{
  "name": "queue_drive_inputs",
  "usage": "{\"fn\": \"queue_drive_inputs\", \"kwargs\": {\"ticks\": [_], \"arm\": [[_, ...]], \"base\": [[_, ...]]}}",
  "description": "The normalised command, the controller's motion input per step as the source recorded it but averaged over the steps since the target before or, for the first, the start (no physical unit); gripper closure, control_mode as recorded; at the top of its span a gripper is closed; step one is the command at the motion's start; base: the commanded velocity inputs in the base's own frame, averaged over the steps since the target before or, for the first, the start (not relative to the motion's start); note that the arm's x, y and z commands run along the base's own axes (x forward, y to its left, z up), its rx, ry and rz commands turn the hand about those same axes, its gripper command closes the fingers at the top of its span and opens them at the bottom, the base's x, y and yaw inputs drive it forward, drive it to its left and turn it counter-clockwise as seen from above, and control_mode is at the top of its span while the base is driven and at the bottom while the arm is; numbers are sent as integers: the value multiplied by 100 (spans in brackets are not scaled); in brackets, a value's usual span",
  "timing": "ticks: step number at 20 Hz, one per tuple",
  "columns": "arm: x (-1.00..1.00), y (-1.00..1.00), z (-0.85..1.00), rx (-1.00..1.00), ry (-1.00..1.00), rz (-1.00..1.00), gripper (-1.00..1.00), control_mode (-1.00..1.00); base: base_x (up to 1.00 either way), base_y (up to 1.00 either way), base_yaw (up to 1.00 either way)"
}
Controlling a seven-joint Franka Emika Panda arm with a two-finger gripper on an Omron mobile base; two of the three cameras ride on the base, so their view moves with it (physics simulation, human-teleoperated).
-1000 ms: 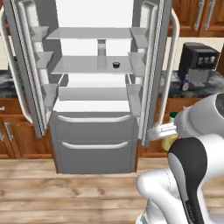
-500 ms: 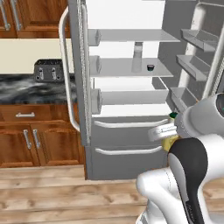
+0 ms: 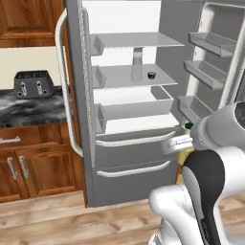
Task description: Place the condiment bottle and mustard from the counter to the top shelf of the fridge. If the existing items in the fridge are on the top shelf, move them to other shelves.
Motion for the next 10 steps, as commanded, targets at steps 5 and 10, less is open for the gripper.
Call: {"fn": "queue_drive_inputs", "kwargs": {"ticks": [5,10], "arm": [[0,0,0,0,0,0,100,100],[0,0,0,0,0,0,100,100]], "base": [[68,0,-7],[97,0,-4]]}}
